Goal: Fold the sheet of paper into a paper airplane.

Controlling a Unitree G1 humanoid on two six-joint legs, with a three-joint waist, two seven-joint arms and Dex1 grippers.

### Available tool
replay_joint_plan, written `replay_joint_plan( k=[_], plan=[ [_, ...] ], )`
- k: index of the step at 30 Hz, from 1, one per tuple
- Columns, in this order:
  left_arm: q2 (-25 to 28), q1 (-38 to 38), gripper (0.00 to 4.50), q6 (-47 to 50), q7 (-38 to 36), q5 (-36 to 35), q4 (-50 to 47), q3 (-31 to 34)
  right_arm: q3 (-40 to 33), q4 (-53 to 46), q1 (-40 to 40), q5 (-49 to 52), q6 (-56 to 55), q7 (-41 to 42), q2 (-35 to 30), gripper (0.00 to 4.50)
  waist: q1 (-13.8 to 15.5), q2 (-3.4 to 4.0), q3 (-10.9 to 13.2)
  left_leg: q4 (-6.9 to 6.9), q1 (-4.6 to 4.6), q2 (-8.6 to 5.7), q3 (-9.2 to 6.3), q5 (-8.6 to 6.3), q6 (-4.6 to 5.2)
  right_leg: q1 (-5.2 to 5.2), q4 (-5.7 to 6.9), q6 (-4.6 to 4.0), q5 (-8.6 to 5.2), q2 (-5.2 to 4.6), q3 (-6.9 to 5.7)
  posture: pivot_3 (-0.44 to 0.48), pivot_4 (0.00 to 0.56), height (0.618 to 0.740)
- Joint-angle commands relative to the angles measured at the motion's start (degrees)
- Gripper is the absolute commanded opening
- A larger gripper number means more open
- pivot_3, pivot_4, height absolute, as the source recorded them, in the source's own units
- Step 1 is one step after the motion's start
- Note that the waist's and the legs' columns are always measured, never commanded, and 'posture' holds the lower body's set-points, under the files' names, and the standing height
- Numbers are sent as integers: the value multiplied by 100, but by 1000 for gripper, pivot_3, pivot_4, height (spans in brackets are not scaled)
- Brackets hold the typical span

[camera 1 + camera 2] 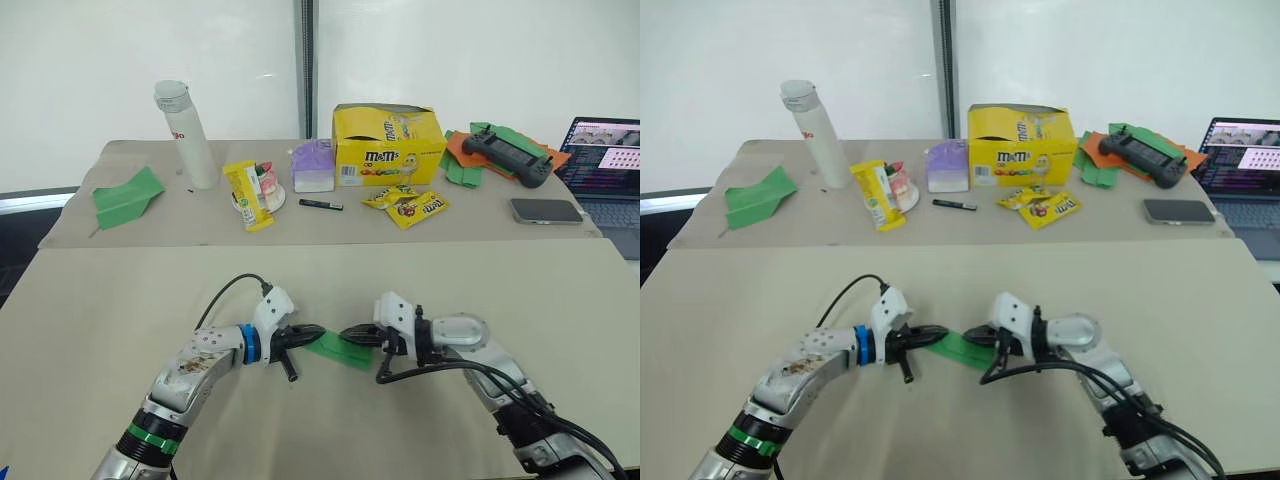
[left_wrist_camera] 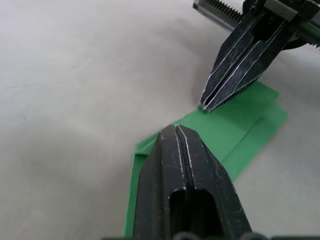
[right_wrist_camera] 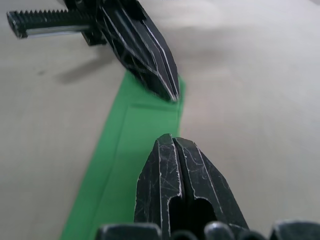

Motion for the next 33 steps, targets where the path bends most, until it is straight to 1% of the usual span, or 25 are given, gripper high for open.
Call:
replay_joint_plan(
  k=[1,5,9,12,15,18,21,23,24,25,29,30,33],
  plan=[
    [61,138,0,237,-17,172,302,-183,-71,295,541,-134,53,155,-415,22,11,-1,-4,0,1,0,0,0,0,2,-2,1,-1,0,-1,0,150,740],
    [77,119,0,214,-47,176,340,-199,-305,284,919,-68,-246,290,-776,22,51,8,-20,0,10,1,0,-3,5,25,-26,9,-5,-2,-6,0,150,740],
    [82,109,0,199,-75,186,366,-207,-604,144,1070,160,-399,331,-945,22,61,7,-23,0,23,2,-6,-13,18,73,-62,17,-7,-8,-13,0,150,740],
    [81,102,0,186,-97,191,386,-203,-966,-149,945,565,-401,328,-901,22,62,6,-23,0,20,-6,-6,-14,20,73,-68,24,-9,-18,-13,0,150,740],
    [75,94,0,168,-118,195,422,-186,-1175,-710,512,1138,-3,207,-625,22,48,10,-18,0,14,-8,-5,-15,22,64,-67,27,-8,-21,-10,0,150,740],
    [62,90,0,151,-128,217,448,-172,-823,-1142,130,1107,488,-87,-226,22,-1,24,-14,0,8,-2,0,-14,22,44,-54,23,-5,-19,-4,0,150,740],
    [1,59,0,109,-105,216,546,-136,-348,-1043,-41,362,649,-498,-33,22,41,24,-16,0,1,1,-9,-15,22,32,-53,24,-6,-7,-9,0,150,740],
    [-94,-19,0,61,-69,240,696,-123,-164,-1009,-46,139,934,-781,93,22,74,24,-16,0,-15,-7,-11,-14,22,4,-54,22,-4,-10,-13,0,150,740],
    [-133,-59,0,68,-58,252,728,-130,-47,-993,1,21,1007,-829,107,22,82,25,-16,0,-27,-15,-10,-14,22,-2,-51,-11,17,-18,-12,0,150,740],
    [-165,-90,0,86,-47,261,735,-137,50,-995,62,-52,1117,-858,109,22,87,26,-16,4,-45,-24,-8,-12,22,-13,-50,-15,24,-26,-10,0,150,740],
    [-247,-109,0,167,77,236,751,-44,281,-1009,293,-208,1405,-882,43,22,66,27,-18,8,-41,-47,-2,-3,34,-4,-53,4,34,-53,-5,0,150,740],
    [-284,-107,0,231,138,181,766,43,299,-1021,332,-222,1453,-883,26,22,67,26,-18,8,-35,-48,-2,-2,37,0,-57,37,17,-54,-5,0,150,740],
    [-75,-98,0,440,54,58,799,321,357,-1028,428,-332,1501,-904,-71,22,58,26,-19,8,-14,-45,-6,-1,39,3,-60,52,8,-53,-9,0,150,740]
  ],
)
